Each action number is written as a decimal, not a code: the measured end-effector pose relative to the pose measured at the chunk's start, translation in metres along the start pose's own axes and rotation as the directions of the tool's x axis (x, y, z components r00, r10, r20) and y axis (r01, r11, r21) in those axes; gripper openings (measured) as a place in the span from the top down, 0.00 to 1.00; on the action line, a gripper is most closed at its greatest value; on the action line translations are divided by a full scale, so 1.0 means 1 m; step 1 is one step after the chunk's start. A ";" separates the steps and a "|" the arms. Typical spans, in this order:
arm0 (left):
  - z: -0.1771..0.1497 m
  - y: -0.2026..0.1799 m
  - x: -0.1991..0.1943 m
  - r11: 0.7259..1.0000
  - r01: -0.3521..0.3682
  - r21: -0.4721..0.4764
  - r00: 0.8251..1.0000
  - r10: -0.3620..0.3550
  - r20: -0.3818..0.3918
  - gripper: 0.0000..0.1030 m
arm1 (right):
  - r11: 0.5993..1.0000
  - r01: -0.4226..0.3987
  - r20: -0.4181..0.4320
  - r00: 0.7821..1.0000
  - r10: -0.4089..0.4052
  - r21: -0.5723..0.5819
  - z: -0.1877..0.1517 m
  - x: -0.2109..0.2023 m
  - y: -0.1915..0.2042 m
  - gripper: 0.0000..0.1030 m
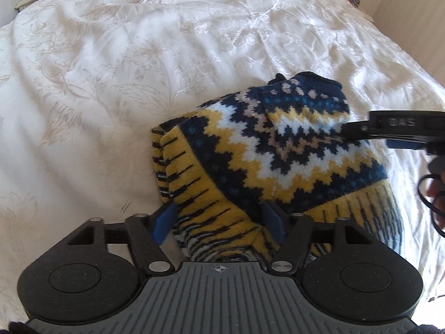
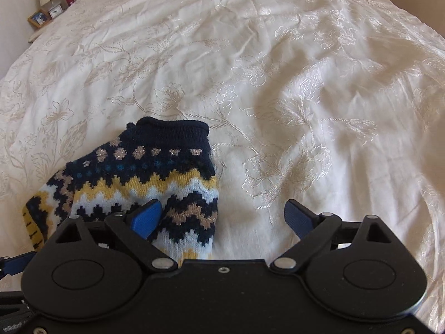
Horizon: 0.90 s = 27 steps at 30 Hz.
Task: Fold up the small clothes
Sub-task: 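Open both tools and lift them away from the folded sweater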
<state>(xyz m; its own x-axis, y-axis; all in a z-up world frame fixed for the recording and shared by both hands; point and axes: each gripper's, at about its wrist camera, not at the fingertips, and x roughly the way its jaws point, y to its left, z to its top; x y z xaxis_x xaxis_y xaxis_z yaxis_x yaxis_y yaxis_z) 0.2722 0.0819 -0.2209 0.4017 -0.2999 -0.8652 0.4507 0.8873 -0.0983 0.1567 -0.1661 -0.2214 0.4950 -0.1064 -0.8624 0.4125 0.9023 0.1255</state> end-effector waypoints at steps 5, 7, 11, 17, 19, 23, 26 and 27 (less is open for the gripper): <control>-0.005 0.026 0.011 0.981 0.058 -0.186 0.997 -0.066 -0.039 0.04 | 0.999 0.033 -0.008 0.999 -0.034 -0.018 -0.027 -0.021 0.004 0.08; -0.006 0.029 0.014 0.980 0.072 -0.188 0.996 -0.080 -0.036 0.03 | 0.998 0.053 -0.040 0.998 -0.055 -0.046 -0.036 -0.013 0.007 0.08; -0.008 0.027 0.016 0.983 0.063 -0.173 0.998 -0.067 -0.017 0.00 | 0.998 0.061 -0.064 0.996 -0.061 -0.001 -0.040 0.003 0.007 0.06; -0.006 0.027 0.003 0.983 0.034 -0.180 0.999 -0.039 -0.023 0.01 | 0.999 0.018 -0.038 0.999 -0.017 0.027 -0.041 -0.008 -0.004 0.03; -0.006 0.024 -0.008 0.985 -0.009 -0.171 1.000 0.005 -0.026 0.01 | 1.000 -0.001 -0.024 1.000 0.002 0.025 -0.043 -0.017 -0.007 0.02; -0.012 0.014 -0.037 0.987 -0.092 -0.133 0.996 0.090 -0.022 0.01 | 0.999 -0.052 0.021 0.998 0.052 0.004 -0.049 -0.044 -0.013 0.01; -0.018 0.002 -0.061 0.984 -0.137 -0.116 0.991 0.135 -0.018 0.01 | 0.996 -0.091 0.049 0.995 0.092 -0.019 -0.052 -0.067 -0.019 0.01; -0.019 -0.003 -0.068 0.983 -0.147 -0.111 0.989 0.146 -0.018 0.01 | 0.994 -0.105 0.054 0.993 0.106 -0.027 -0.053 -0.075 -0.021 0.01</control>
<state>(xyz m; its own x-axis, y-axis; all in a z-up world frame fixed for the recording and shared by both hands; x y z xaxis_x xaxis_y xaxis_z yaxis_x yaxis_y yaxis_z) 0.2283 0.1065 -0.1717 0.4489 -0.1611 -0.8789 0.2956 0.9550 -0.0241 0.0705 -0.1546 -0.1854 0.5762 -0.0323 -0.8167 0.3374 0.9195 0.2016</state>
